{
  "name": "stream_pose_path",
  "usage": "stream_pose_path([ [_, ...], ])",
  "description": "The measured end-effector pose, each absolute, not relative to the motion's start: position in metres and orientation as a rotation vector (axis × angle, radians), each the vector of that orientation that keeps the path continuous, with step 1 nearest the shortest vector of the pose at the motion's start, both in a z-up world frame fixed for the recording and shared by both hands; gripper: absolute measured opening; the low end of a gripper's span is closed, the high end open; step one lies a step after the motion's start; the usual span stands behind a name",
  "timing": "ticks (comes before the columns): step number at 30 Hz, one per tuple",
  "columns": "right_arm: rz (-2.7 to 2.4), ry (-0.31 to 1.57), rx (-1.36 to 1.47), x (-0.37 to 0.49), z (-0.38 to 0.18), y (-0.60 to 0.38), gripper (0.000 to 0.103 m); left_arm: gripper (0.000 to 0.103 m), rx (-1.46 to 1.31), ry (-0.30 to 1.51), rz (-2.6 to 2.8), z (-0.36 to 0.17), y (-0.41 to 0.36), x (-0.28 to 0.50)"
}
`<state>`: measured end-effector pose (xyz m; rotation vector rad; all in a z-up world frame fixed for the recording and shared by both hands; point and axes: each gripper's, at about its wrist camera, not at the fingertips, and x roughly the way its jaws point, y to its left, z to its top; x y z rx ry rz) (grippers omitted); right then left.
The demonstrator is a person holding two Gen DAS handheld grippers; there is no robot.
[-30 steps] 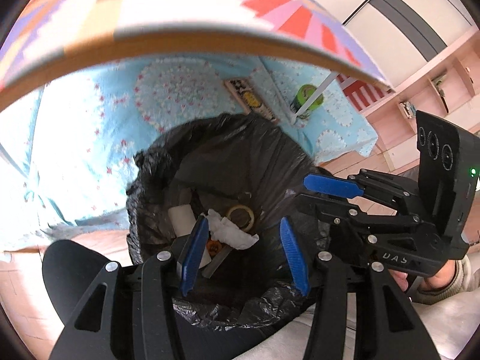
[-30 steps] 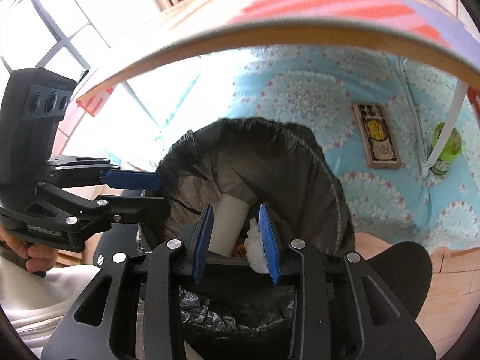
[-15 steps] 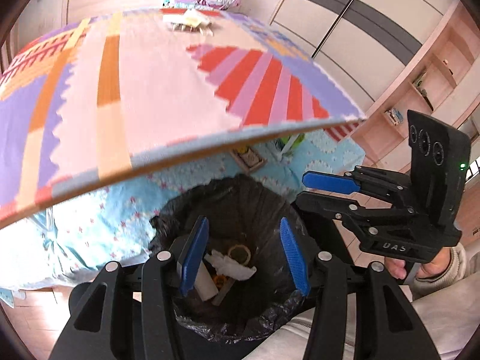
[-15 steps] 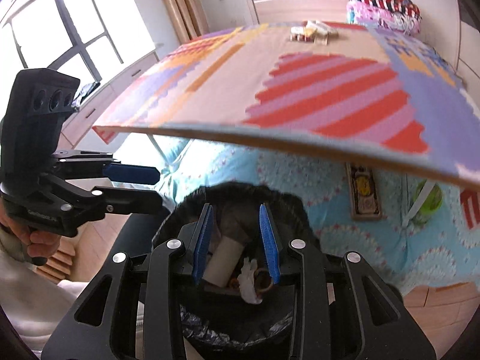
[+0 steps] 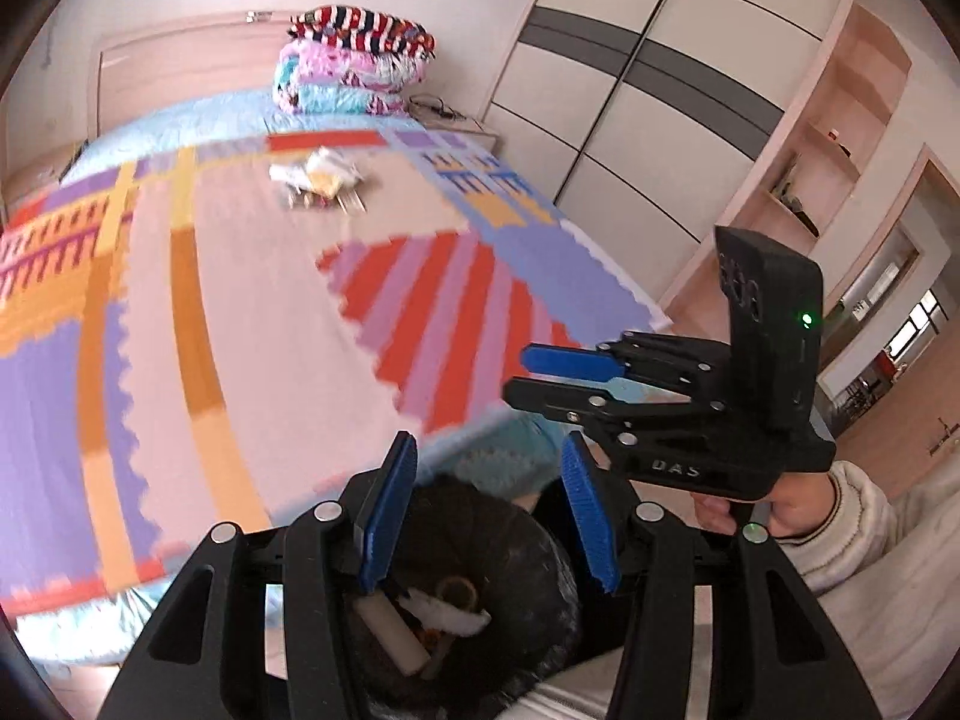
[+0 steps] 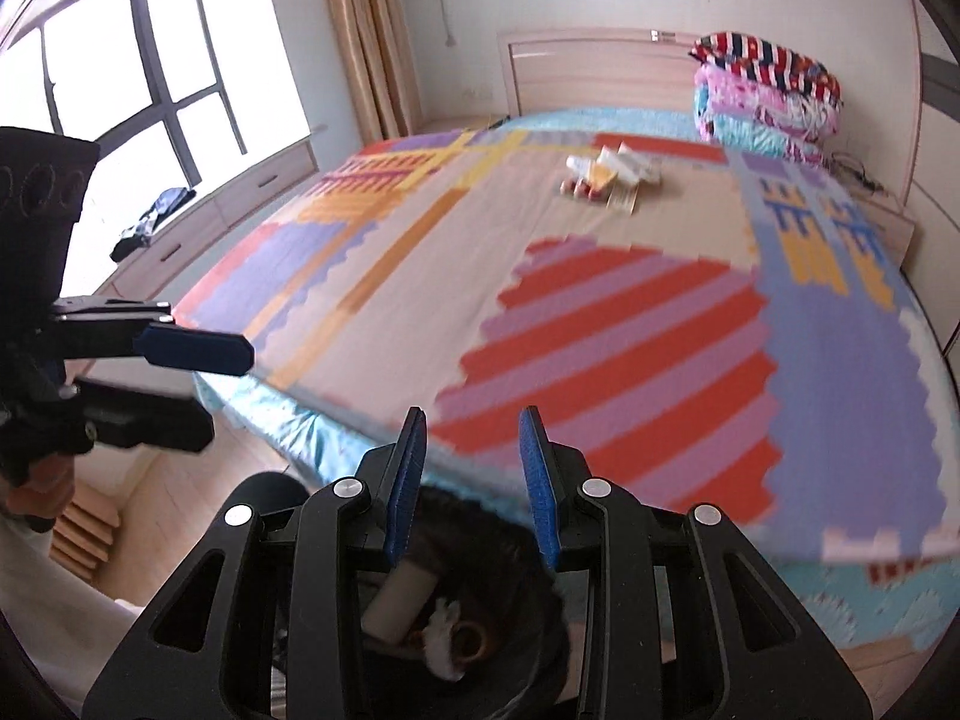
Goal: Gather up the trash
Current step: 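Raise both open grippers from the bin back toward the mat, then grasp the white-and-yellow ointment tube with the left gripper while the right gripper grasps the white plastic box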
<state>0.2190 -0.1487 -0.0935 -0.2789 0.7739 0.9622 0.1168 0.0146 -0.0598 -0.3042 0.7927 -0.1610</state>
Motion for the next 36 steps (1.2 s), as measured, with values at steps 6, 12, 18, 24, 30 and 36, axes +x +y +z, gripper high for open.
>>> stream_pose_path([
  [6,0.948,0.732,-0.287,0.249,-0.08,-0.139,0.033,0.048,-0.316,0.777,-0.109,-0.05,0.055,0.154],
  [12,0.934,0.7,-0.308,0.281,-0.071,-0.127,0.034,0.048,-0.371,0.781,-0.071,-0.049,0.098,0.192],
  [18,0.918,0.689,-0.321,0.319,-0.064,-0.112,0.035,0.048,-0.418,0.796,-0.038,-0.053,0.138,0.238],
  [24,0.904,0.672,-0.334,0.347,-0.061,-0.094,0.042,0.048,-0.494,0.798,-0.015,-0.058,0.173,0.282],
  [30,0.904,0.674,-0.355,0.376,-0.061,-0.071,0.042,0.048,-0.638,0.817,-0.02,-0.072,0.206,0.326],
  [36,0.887,0.681,-0.381,0.405,-0.063,-0.05,0.043,0.048,-0.715,0.835,-0.005,-0.08,0.223,0.364],
])
